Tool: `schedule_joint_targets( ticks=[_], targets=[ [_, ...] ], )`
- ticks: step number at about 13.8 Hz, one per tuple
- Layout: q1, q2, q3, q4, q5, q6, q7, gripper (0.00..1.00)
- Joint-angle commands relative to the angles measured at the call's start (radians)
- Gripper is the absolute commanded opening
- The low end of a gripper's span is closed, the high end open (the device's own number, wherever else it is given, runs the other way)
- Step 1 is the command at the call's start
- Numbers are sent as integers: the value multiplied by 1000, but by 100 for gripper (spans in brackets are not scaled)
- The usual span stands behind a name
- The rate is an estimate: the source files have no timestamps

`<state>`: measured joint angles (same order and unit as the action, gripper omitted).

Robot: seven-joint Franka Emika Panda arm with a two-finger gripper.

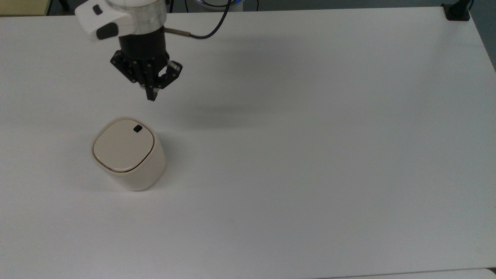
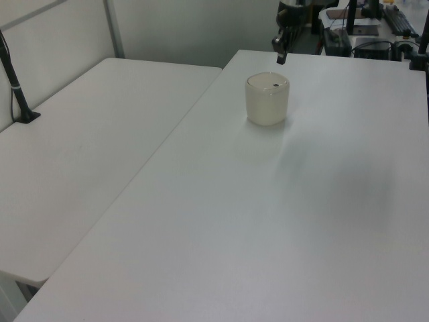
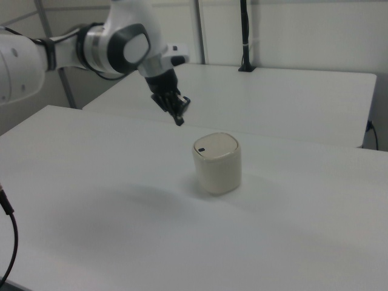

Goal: Open the trash bin
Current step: 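Move the gripper down toward the lid of the cream bin, then push the gripper against the lid edge to flip it upward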

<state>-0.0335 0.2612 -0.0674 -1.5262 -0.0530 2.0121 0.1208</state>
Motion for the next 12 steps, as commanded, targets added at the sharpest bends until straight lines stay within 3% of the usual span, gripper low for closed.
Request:
schedule_joint_targets(
  ticks=[1, 12],
  targets=[
    [-45, 75, -3, 12, 4, 132, 53, 0],
    [-60, 171, -3, -11, -18, 183, 59, 0]
  ],
)
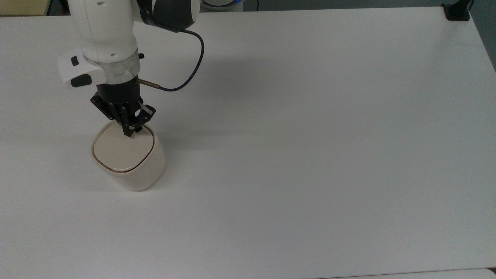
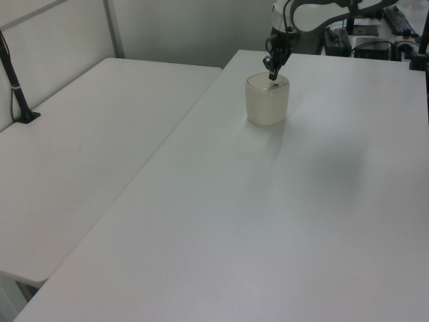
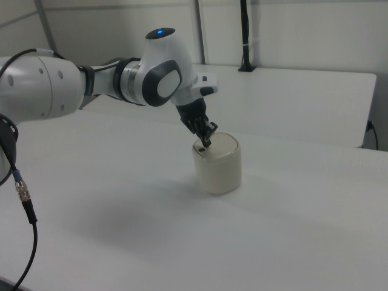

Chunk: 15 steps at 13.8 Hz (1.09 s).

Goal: Open the trash bin

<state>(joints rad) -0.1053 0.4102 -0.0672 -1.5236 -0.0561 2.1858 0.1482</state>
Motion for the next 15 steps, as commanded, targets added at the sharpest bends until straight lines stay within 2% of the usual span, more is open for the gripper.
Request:
schedule_joint_targets(
  ticks=[1, 5, 10, 15],
  targets=[
    [10, 24, -3, -13, -14, 9, 31, 0],
    [13, -34, 9, -4, -7, -75, 30, 1],
    [123, -166, 12, -6, -16, -343, -24, 2],
    [165, -298, 12, -15, -14, -497, -125, 2]
  ],
)
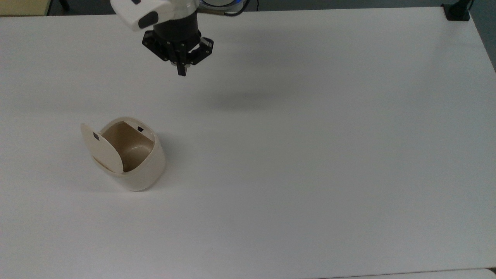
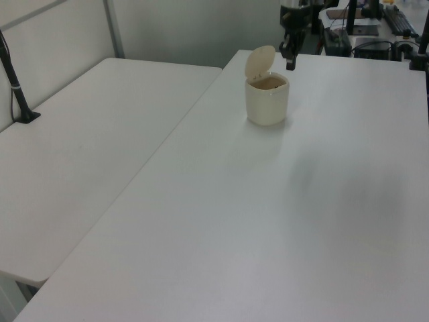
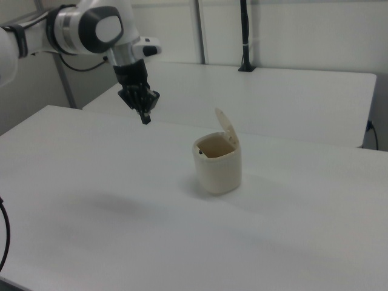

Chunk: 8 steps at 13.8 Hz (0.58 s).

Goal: Open the trash bin

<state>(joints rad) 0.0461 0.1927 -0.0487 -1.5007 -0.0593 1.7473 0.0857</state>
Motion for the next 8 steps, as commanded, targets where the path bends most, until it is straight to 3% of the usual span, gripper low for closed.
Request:
schedule_joint_targets(
  ticks=[1, 3, 5, 6, 7, 8],
  targets=[
    [18, -96, -6, -38, -10, -84, -69, 5],
    [30, -117, -6, -38, -7, -113, -67, 13],
    [32, -119, -6, -38, -8, -123, -69, 43],
    [32, -118, -6, -36, -8, -123, -69, 70],
    [34, -118, -6, -38, -10, -123, -69, 84],
    [34, -116, -6, -38, -11, -121, -72, 89]
  ],
)
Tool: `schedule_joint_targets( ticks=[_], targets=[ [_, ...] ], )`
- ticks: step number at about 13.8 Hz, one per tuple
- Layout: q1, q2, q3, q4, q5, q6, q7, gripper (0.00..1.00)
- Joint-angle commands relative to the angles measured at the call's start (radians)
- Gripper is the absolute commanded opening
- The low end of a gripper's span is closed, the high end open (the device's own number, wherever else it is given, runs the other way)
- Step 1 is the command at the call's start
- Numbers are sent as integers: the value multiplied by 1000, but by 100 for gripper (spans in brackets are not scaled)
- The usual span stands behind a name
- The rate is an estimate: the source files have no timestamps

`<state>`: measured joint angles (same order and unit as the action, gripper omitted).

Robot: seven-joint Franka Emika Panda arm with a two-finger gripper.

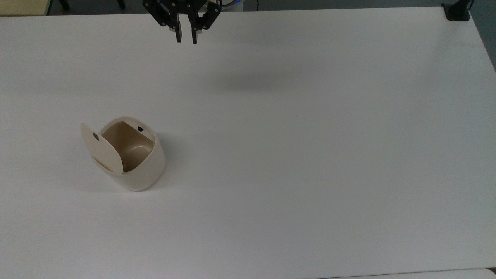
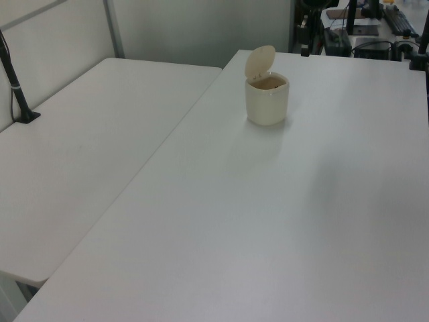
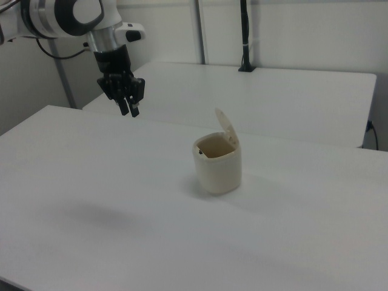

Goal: Open the trash bin

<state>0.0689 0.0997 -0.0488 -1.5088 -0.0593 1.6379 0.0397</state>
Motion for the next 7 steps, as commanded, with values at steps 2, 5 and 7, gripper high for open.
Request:
schedule_joint_targets(
  ticks=[2, 5, 7],
  targets=[
    [9, -23, -5, -30, -11, -7, -27, 100],
    [9, -23, -5, -30, -11, -4, -26, 100],
    [9, -25, -5, -28, -7, -15, -14, 100]
  ],
)
